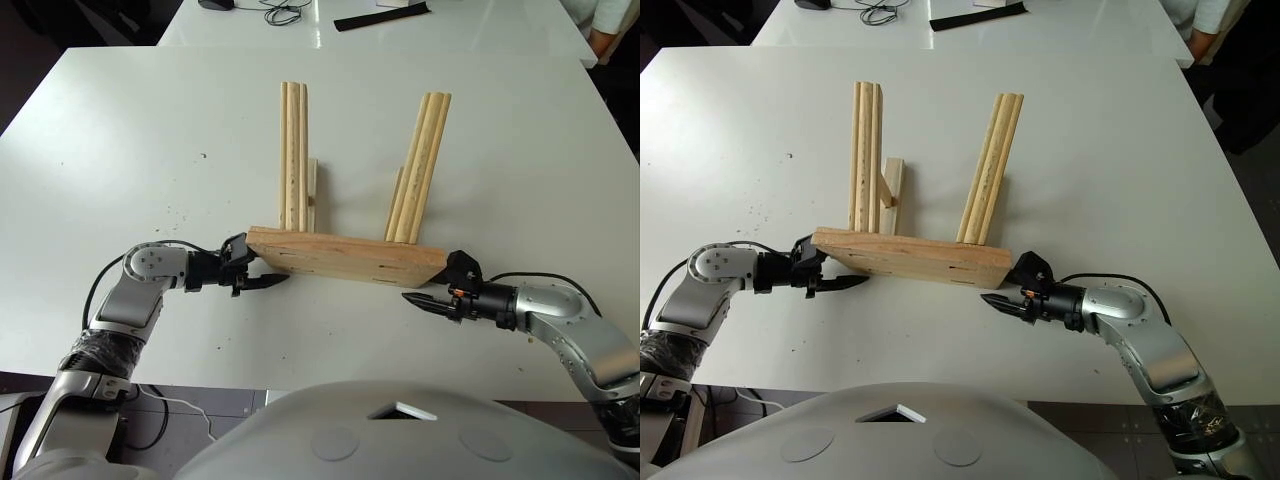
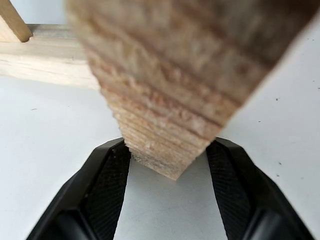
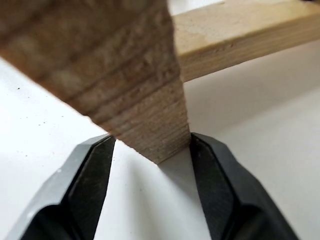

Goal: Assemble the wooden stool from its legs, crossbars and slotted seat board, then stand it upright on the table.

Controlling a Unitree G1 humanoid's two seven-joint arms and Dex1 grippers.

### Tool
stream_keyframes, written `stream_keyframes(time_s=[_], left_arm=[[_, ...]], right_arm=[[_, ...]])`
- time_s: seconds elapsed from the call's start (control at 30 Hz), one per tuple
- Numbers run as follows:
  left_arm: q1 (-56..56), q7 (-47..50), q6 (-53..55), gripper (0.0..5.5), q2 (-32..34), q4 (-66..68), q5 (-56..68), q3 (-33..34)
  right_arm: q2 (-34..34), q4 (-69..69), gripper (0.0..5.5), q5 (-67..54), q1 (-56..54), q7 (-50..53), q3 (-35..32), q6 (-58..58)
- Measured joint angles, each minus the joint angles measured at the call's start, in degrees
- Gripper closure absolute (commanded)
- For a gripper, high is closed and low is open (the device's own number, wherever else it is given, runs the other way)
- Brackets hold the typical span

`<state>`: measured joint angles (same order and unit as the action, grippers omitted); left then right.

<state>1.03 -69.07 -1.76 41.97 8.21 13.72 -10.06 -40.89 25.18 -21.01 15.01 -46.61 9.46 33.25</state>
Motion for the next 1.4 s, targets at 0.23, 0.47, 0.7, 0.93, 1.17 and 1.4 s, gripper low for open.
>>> stream_keyframes(time_s=[0.23, 0.47, 0.7, 0.93, 1.17, 1.4], left_arm=[[-3.07, -1.59, 7.21, 3.55, 2.37, -6.5, 2.72, 2.02], [-12.15, -2.35, 23.87, 3.55, 11.24, -26.81, 14.85, 12.91], [-18.05, -2.83, 37.79, 3.55, 16.18, -36.12, 29.83, 25.22], [-18.61, -1.15, 49.95, 3.55, 20.46, -37.1, 48.85, 32.84], [-13.74, 6.04, 59.27, 3.55, 34.24, -34.4, 78.63, 34.41], [5.46, 25.15, 64.71, 3.55, 36.06, -28.82, 97.75, 12.96]], right_arm=[[-1.15, 4.82, 3.9, -0.95, 3.4, -0.1, -1.84, 1.19], [-4.25, 18.59, 3.9, -16.19, 8.53, 0.23, -14.81, 12.99], [-10.89, 21.59, 3.9, -43.02, 10.21, 4.2, -29.22, 21.5], [-20.39, 17.05, 3.9, -68.37, 13.9, 8.15, -39.77, 21.67], [-37.53, 2.78, 3.9, -82.34, 14.67, -7.6, -44.58, 30.04], [-45.48, -4.2, 3.9, -90.87, -5.17, 1.64, -24.64, 29.46]])
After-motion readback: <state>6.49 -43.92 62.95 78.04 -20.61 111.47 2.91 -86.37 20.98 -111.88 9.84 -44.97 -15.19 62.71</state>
